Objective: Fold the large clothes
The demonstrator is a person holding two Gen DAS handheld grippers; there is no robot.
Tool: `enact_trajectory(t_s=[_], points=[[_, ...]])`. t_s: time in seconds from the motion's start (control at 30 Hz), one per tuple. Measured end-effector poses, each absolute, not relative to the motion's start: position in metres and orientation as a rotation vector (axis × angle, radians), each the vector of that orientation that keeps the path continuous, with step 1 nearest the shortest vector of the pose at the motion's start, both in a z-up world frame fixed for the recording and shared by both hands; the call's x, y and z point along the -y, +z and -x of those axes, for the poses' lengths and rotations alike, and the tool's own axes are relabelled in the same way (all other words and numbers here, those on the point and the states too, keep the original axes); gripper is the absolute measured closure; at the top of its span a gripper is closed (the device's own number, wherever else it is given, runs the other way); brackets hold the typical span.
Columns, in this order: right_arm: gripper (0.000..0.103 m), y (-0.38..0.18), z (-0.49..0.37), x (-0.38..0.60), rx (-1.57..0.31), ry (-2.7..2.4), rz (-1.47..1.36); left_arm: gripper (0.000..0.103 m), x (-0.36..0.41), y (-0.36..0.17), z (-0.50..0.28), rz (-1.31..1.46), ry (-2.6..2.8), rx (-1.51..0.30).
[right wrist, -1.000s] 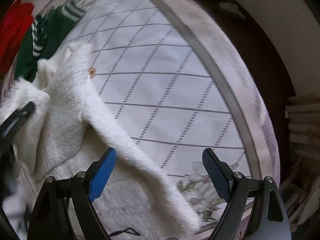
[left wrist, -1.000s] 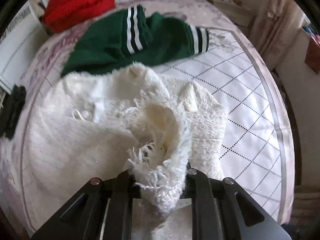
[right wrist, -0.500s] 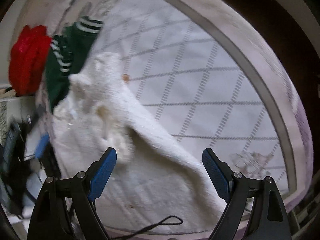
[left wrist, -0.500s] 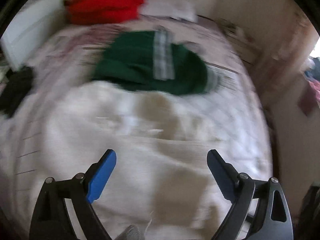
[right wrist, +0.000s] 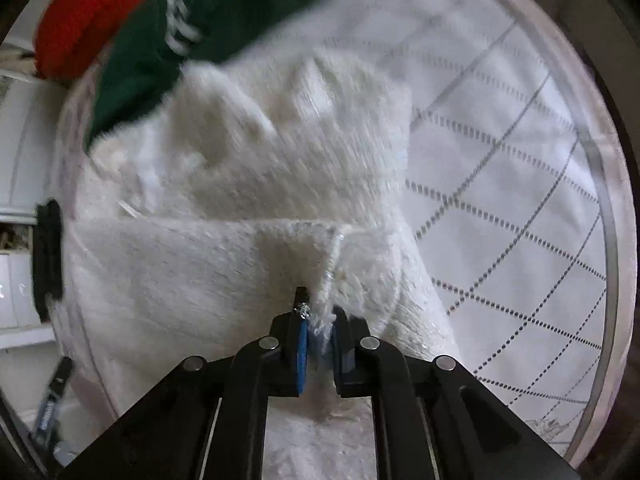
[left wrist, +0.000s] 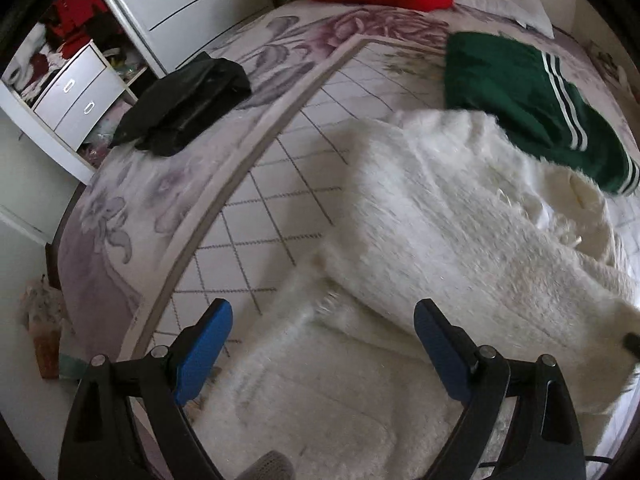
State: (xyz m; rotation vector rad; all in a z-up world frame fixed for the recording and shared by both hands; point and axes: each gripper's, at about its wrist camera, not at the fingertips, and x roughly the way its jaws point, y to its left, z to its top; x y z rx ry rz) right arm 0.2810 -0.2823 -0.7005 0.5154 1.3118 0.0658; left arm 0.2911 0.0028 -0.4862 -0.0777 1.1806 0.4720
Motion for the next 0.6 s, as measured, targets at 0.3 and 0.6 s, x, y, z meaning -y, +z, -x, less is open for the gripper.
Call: enact_trajectory(t_s=[0.3, 0.6], points=[[0.097, -0.687, -0.309, 0.279, -1.218, 0.042, -0.347, 0.010, -0.008, -0.501, -0.319, 0.069, 0.427, -1.210], [0.059, -0.674, -0.314, 0.303, -1.365, -0.028, -0.537, 0.010, 0.015, -0.540, -0.358, 0.011, 0.310, -1.362]])
